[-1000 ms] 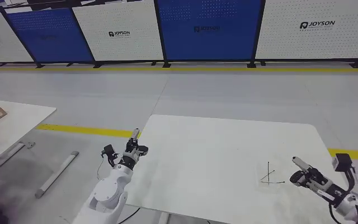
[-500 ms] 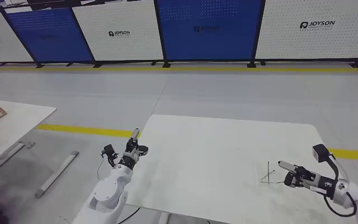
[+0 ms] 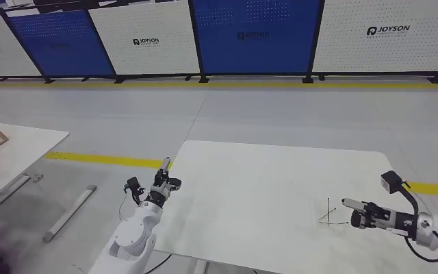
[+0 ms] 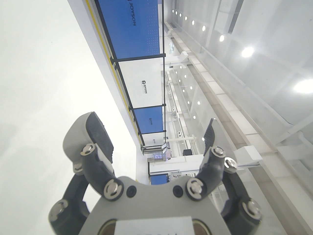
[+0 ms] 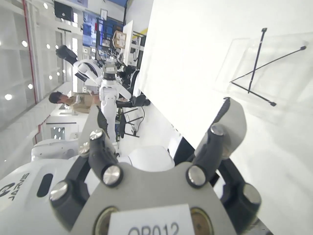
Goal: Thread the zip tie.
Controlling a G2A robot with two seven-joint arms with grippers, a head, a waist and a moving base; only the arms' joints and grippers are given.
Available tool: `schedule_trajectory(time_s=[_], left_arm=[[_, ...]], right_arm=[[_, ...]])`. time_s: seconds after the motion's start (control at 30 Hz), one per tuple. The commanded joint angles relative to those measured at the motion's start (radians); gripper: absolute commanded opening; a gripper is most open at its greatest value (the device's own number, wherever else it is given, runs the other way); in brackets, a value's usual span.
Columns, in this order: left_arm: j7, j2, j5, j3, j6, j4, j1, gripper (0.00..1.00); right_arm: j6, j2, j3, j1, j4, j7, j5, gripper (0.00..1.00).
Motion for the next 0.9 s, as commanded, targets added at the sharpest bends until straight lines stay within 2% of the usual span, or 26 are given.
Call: schedule_trajectory(time_s=[0.0,0.17,0.27,0.6,0.73,0.87], left_arm=[[0.0,0.0,0.0,0.0,0.0,0.0,0.0,1.0],[0.0,0.0,0.0,0.0,0.0,0.0,0.0,1.0],[0.0,0.0,0.0,0.0,0.0,0.0,0.0,1.0],[0.0,0.0,0.0,0.0,0.0,0.0,0.0,1.0],[0.0,0.0,0.0,0.0,0.0,0.0,0.0,1.0],[0.0,0.0,0.0,0.0,0.0,0.0,0.0,1.0]], right_arm=[[0.01,0.014,-0.046,0.033,0.018,-0.004,0.002,1.0],[0.038,0.057,-0.225,0.14,0.092,-0.004,-0.034,1.0],[0.044,0.077,-0.287,0.184,0.126,-0.004,-0.063,1.0],[0.044,0.077,-0.287,0.184,0.126,-0.004,-0.063,1.0],[-0.019,0.086,-0.254,0.165,0.14,-0.006,-0.06,1.0],[-0.044,0.102,-0.226,0.149,0.143,-0.004,-0.089,1.0]])
